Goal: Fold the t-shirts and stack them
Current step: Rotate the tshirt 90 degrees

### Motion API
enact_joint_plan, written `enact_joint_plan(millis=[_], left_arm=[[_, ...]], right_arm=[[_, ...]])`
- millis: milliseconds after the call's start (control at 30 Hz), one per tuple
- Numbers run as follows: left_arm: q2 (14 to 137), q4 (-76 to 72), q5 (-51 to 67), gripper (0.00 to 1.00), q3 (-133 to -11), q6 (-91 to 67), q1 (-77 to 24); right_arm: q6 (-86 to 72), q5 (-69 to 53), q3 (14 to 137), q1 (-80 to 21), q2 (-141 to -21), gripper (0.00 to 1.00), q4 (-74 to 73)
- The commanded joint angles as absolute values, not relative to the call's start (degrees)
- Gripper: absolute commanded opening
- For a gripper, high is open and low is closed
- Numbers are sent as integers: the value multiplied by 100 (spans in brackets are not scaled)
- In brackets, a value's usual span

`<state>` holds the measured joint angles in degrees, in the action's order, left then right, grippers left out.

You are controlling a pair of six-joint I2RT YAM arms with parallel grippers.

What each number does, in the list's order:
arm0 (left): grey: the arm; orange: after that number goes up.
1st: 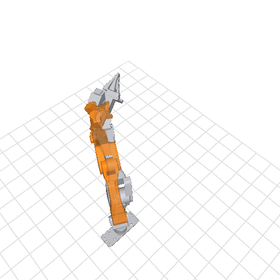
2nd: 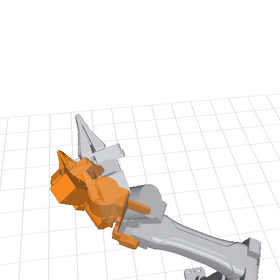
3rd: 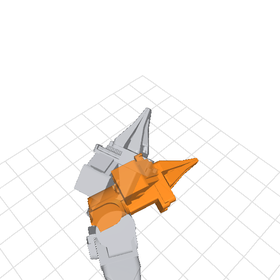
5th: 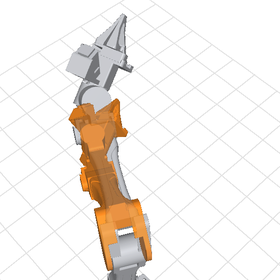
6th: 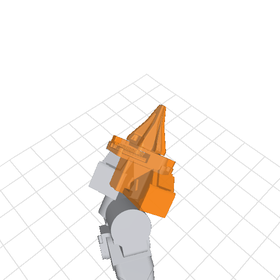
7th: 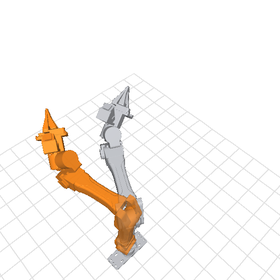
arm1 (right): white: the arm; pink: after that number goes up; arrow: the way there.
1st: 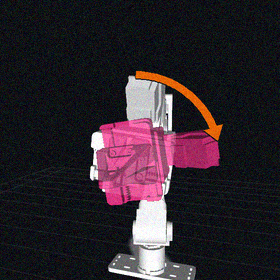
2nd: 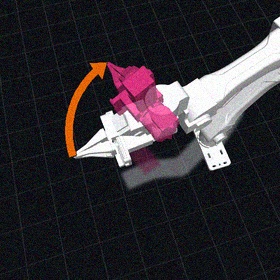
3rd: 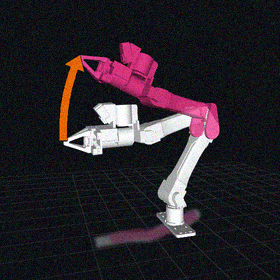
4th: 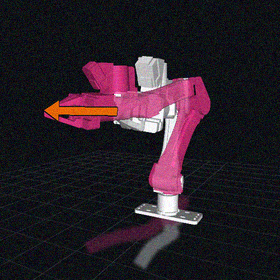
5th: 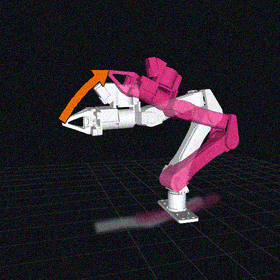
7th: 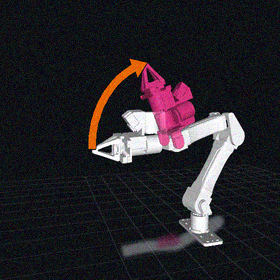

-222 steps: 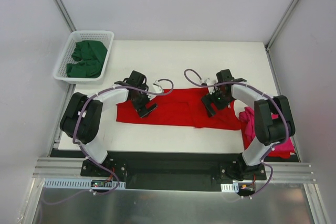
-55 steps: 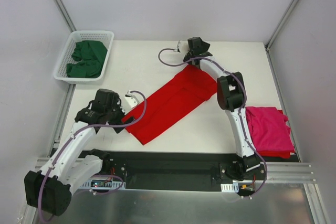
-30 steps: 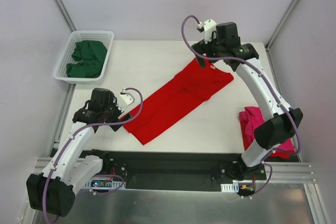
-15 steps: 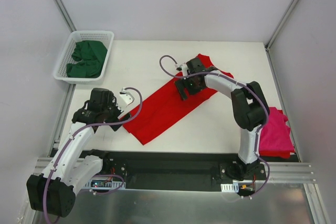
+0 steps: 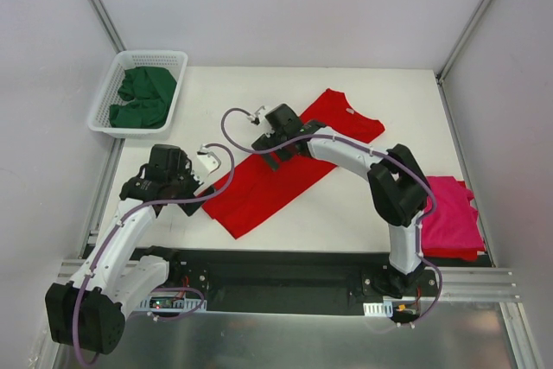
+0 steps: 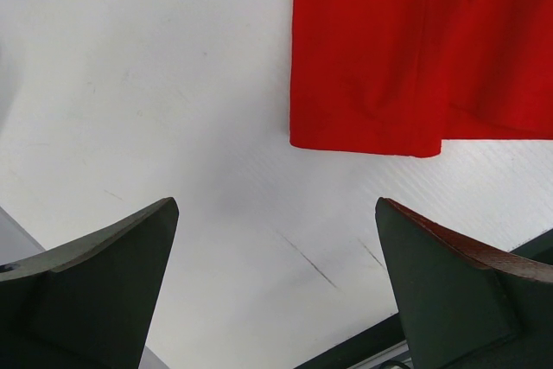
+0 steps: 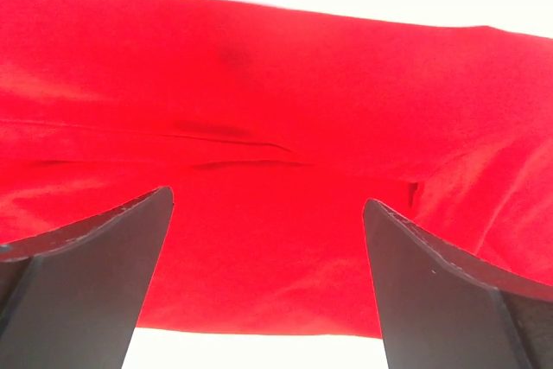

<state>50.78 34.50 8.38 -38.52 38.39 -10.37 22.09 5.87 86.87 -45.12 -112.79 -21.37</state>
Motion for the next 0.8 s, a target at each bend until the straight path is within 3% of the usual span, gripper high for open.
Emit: enact_joint_plan(millis=[0, 167, 400, 767], left_arm=[[5063, 3392, 747, 99, -3955, 3902, -976], [5010, 3384, 738, 99, -3867, 3902, -976], [5010, 3392, 677, 99, -3894, 3937, -984], [4869, 3375, 545, 99, -3885, 4025, -932]], right_arm=[[2268, 826, 8615, -4403, -11355, 96, -1864], [2215, 695, 8482, -4403, -11487, 96, -1854], [2153, -526, 8569, -4403, -11654, 96, -2188], [2891, -1432, 8974, -4395, -12085, 96, -4050]])
